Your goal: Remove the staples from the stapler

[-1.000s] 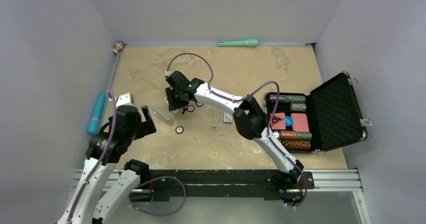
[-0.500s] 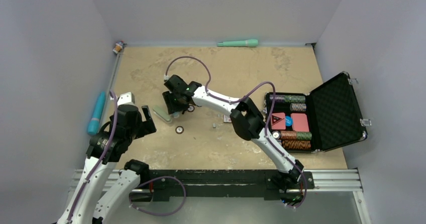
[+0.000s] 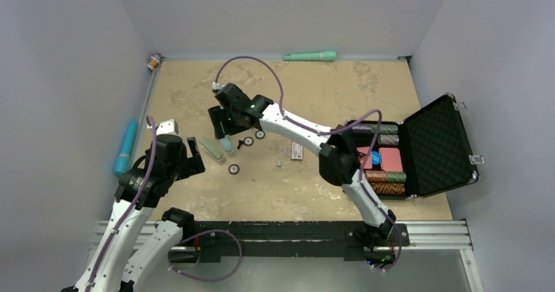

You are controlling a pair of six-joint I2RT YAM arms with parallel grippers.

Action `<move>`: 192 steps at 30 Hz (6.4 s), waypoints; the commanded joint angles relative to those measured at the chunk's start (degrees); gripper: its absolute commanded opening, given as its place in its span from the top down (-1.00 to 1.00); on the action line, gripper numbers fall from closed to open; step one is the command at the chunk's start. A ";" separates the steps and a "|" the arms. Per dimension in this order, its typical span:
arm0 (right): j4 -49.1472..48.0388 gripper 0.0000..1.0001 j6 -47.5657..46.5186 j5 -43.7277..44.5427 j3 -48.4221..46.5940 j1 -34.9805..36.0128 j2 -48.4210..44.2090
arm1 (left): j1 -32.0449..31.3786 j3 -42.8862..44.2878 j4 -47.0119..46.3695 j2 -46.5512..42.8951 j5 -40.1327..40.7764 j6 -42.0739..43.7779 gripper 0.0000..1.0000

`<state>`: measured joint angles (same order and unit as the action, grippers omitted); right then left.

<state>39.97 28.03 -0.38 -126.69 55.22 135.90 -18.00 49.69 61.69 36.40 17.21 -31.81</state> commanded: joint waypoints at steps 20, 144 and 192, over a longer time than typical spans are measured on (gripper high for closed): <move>-3.52 -0.51 11.35 16.76 44.03 0.28 -45.20 | -1.33 -0.22 -2.63 0.70 0.02 1.42 -0.98; 7.50 0.66 2.19 16.77 32.58 -11.95 -30.25 | -2.10 2.05 2.83 1.60 0.98 -4.63 -1.00; -7.29 0.66 -8.55 12.97 42.54 -19.30 -20.28 | 1.42 0.41 -0.69 2.71 -6.49 -2.11 -1.00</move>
<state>34.94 21.17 12.38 -84.36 36.58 115.15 -17.28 49.69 62.59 38.98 11.11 -34.85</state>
